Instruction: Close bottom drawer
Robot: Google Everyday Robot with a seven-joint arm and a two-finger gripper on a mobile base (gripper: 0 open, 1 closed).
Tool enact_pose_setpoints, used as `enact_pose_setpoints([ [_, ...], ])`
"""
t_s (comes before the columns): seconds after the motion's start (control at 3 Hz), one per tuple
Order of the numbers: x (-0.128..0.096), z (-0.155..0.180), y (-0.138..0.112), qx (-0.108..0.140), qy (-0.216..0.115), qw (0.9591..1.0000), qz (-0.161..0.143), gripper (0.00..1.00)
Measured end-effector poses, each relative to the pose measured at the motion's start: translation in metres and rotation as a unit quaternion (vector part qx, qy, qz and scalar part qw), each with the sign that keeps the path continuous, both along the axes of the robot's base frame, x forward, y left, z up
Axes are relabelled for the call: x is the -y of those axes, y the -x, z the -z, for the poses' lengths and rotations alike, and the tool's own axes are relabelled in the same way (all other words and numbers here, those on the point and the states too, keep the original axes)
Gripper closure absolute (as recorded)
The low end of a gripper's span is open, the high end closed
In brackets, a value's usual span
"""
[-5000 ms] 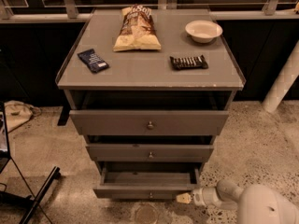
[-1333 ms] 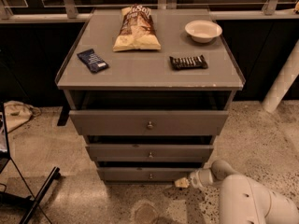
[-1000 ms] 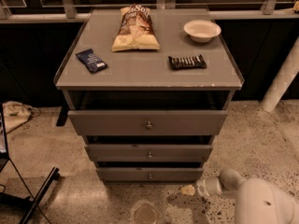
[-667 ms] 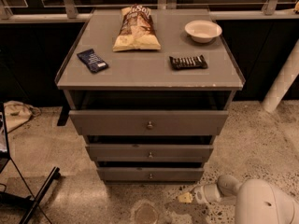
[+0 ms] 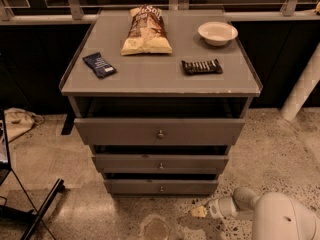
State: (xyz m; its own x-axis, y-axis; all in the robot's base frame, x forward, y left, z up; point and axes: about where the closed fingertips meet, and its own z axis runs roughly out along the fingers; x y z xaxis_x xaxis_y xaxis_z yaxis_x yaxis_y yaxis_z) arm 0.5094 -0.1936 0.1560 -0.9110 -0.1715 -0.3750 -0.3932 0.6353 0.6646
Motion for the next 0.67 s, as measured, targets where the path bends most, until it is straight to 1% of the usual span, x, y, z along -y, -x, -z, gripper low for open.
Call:
enact_pose_setpoints([
  [0.33,0.0000,0.0000,0.0000,0.000,0.000,1.0000,0.000,0.13],
  [0.67,-0.0001,0.0000,0.0000,0.000,0.000,1.0000,0.000,0.00],
])
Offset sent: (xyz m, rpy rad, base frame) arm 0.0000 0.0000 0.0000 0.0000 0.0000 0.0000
